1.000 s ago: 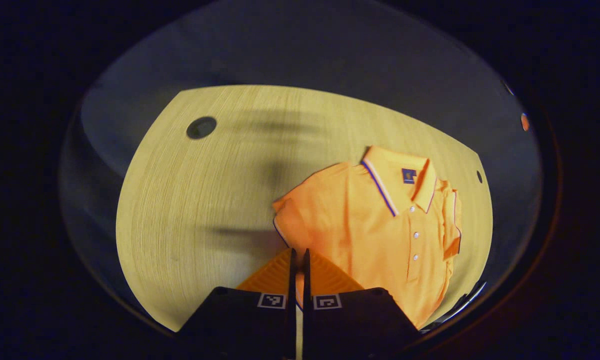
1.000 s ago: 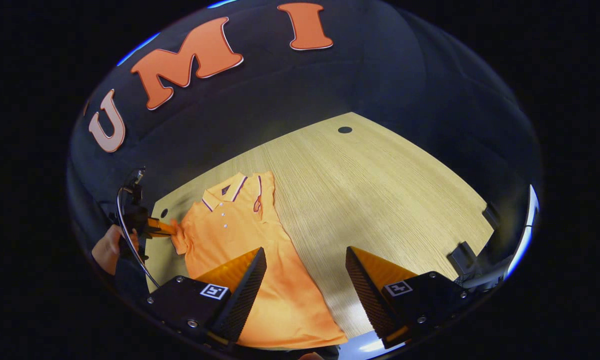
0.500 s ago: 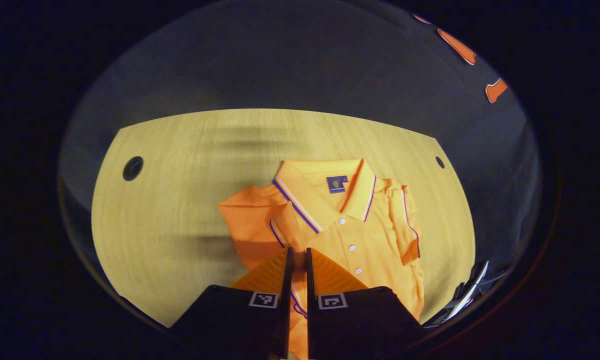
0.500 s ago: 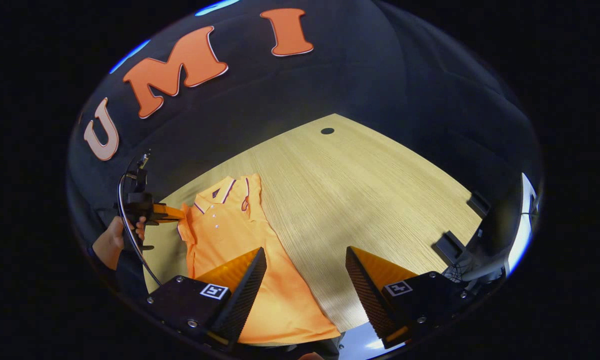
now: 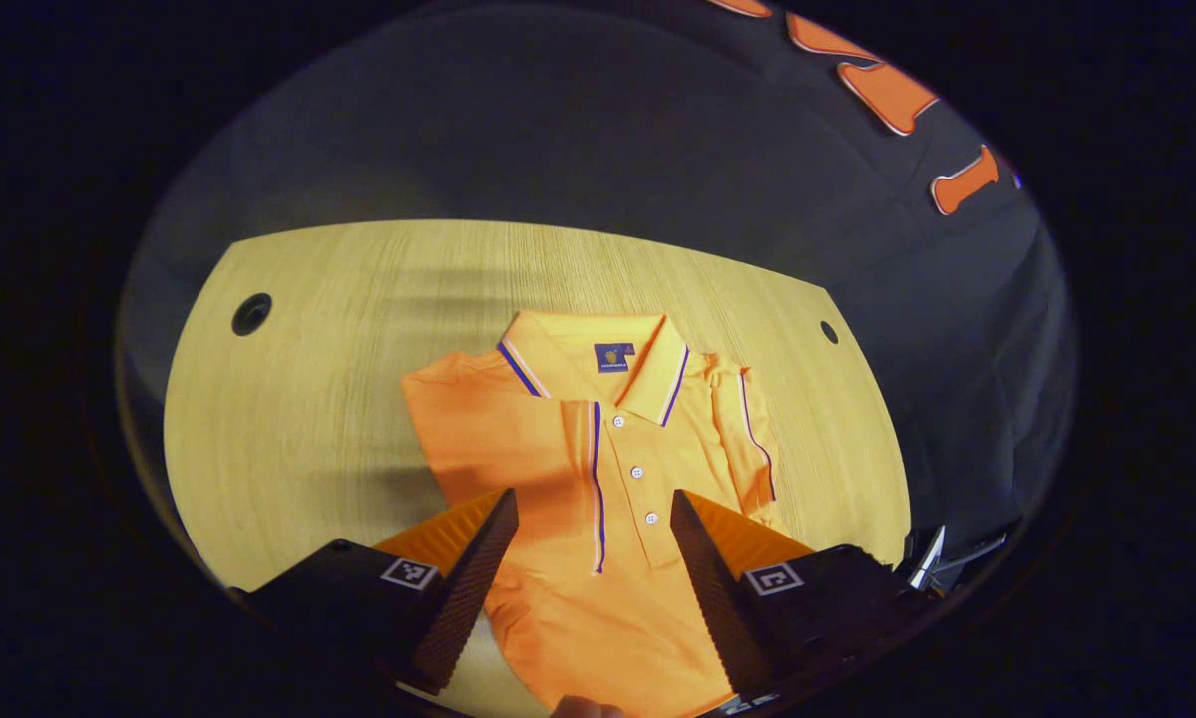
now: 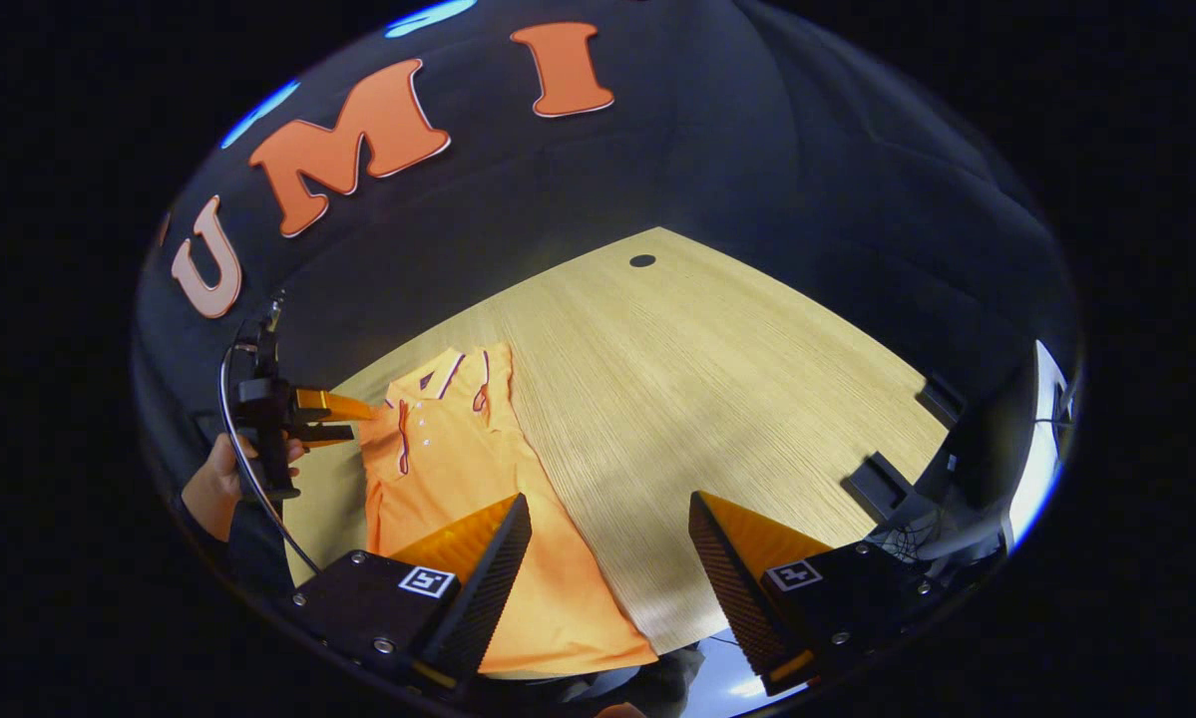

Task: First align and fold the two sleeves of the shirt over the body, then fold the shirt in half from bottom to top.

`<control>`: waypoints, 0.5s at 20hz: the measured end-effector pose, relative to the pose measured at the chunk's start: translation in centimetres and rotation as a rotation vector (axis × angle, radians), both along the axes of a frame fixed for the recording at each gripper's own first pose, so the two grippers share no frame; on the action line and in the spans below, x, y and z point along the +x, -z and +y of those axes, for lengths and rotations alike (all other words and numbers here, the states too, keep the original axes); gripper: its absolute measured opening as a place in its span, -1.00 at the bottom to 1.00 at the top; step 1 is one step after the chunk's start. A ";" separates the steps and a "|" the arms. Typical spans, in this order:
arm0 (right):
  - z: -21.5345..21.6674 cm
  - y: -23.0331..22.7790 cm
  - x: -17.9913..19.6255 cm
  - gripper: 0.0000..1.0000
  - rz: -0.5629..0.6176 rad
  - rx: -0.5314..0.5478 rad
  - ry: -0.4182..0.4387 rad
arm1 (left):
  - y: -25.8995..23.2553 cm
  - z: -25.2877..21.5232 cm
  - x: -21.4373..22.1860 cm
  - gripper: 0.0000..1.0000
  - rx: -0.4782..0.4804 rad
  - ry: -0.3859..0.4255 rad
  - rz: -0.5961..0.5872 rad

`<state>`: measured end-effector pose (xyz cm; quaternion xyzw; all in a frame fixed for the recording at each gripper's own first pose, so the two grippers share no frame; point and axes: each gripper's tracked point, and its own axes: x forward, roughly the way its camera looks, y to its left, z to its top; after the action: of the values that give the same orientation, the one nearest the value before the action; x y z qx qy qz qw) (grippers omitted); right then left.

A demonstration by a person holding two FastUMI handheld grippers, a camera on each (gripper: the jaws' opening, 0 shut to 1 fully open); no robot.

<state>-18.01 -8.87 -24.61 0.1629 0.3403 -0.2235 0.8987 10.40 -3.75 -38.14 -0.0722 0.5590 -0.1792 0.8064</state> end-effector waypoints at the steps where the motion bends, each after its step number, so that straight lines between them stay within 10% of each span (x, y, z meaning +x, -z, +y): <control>1: 0.1 0.0 0.4 0.94 0.004 -0.002 -0.036 | -1.2 0.4 -0.4 0.93 0.010 -0.011 -0.033; 10: 1.6 1.3 2.1 0.94 0.019 -0.017 -0.323 | -10.0 3.7 -7.6 0.92 0.008 -0.171 -0.242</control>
<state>-15.94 -7.25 -25.92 0.0963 0.3684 -0.0806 0.9211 2.85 -0.06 -28.14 -0.0943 0.4501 -0.1152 0.8805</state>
